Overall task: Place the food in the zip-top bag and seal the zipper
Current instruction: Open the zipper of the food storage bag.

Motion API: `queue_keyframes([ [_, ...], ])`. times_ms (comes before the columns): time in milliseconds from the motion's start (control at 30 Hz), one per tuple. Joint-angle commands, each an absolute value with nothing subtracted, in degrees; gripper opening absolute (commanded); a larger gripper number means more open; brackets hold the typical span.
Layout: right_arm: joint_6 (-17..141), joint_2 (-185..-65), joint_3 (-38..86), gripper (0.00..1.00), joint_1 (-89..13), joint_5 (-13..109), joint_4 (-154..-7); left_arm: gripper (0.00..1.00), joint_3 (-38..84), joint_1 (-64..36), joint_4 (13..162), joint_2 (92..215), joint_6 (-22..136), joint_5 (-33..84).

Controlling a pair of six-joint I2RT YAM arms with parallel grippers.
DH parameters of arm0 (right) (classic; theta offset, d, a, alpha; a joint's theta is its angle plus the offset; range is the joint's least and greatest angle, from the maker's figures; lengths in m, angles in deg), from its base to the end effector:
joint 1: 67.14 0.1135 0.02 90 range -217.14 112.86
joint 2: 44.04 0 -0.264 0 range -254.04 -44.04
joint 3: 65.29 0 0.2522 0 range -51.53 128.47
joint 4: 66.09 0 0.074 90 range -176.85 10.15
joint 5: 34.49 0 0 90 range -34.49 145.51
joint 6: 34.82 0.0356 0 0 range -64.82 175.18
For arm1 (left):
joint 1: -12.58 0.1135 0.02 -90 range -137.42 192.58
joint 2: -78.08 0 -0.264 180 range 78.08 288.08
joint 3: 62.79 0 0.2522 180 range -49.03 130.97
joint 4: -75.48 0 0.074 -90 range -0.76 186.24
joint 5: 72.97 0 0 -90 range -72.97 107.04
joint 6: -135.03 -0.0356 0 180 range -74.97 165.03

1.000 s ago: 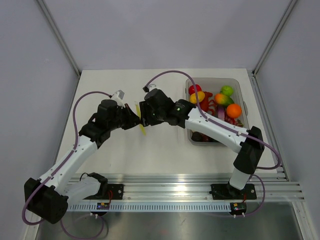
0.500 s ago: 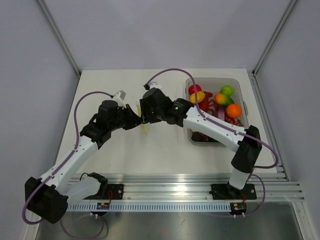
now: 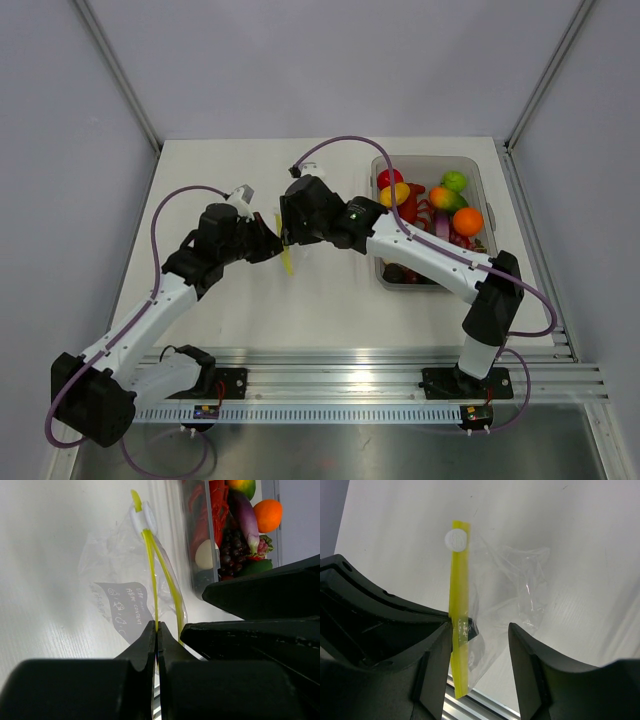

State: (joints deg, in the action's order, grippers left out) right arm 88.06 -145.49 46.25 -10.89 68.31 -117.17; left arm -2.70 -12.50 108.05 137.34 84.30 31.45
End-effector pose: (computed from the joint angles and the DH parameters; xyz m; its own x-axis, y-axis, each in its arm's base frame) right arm 0.2303 0.3305 0.3451 -0.6958 -0.0884 -0.7128 -0.4051 0.8678 0.2877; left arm 0.2041 -0.1053 0.2870 -0.7501 -0.3258 -0.5755 0.1647 0.7507 -0.6397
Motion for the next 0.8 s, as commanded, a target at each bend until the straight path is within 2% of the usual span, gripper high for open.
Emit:
queue_keyframes([
  [0,88.8,-145.3,49.0,0.56,-10.4,69.6,-116.5,0.0,-2.1,-12.9,105.4,136.0,83.4,32.3],
  [767,89.2,-148.3,51.9,0.6,-7.6,69.9,-117.5,0.0,-2.8,-13.6,105.5,135.5,82.7,32.8],
])
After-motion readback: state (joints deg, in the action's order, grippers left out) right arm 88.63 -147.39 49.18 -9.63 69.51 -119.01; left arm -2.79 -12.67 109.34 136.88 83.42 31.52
